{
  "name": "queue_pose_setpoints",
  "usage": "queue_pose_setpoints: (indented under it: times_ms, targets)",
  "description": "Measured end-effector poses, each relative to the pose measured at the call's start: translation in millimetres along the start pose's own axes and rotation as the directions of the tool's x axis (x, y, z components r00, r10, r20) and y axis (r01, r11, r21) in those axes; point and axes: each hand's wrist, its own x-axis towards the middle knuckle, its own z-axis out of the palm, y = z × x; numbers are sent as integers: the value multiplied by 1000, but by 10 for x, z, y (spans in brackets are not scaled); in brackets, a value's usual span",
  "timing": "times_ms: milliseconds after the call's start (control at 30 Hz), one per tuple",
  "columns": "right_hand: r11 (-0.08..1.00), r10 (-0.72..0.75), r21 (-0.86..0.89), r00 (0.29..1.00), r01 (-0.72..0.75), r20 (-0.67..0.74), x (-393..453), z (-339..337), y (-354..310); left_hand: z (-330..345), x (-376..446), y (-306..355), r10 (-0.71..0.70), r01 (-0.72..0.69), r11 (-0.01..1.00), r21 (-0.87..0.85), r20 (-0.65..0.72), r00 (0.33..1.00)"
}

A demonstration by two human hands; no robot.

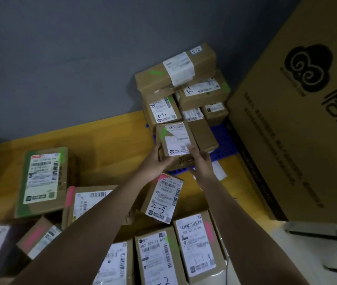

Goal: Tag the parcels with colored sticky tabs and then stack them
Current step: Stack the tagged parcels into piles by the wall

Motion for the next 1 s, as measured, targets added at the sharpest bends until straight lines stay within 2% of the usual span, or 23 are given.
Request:
queue_pose_setpoints:
  times_ms: [100, 167, 233, 333, 400, 433, 500, 600, 667, 767, 900, 1000]
  targets:
    - [997, -63, -55, 995, 58, -81, 2, -4, 60, 124, 56, -252, -62, 51, 987, 152, 69, 996]
    - [995, -94, -43, 992, 91, -84, 30, 1, 89, 209, 91, -492, -163, 126, 960, 250, 134, 977]
    - [989, -113, -102, 990, 103, -89, 21, -7, 125, 244, 127, -716, -202, 138, 928, 346, 157, 967]
    - [887, -159, -454, 978, 81, -136, -61, -110, 285, 253, 71, -747, -169, 125, 921, 368, 90, 982]
    - [752, -63, -659, 993, -20, -102, -194, -137, 450, 251, -46, -614, -160, 128, 924, 361, 58, 985]
    - [716, 37, -696, 998, -62, -51, -247, -121, 522, 256, -98, -557, -177, 143, 923, 358, 64, 982]
    - [750, 152, -654, 988, -102, 20, -339, -27, 571, 257, -148, -524, -181, 144, 925, 350, 73, 981]
    - [892, 162, -429, 987, -144, 7, -400, 65, 568, 214, -246, -519, -161, 146, 932, 331, 18, 987]
    - [952, 126, -283, 992, -114, 26, -498, 34, 554, 161, -315, -540, -112, 112, 939, 326, -19, 994]
    - [989, 21, -145, 999, -13, 49, -749, -55, 539, 70, -506, -489, 67, -50, 958, 282, -49, 997]
    - [982, -183, 64, 977, 177, 105, -1044, -20, 424, -164, -777, -359, 191, -183, 968, 173, -30, 981]
    - [934, -355, 34, 916, 355, 186, -1121, 169, 304, -460, -912, -302, 206, -206, 978, 18, 26, 978]
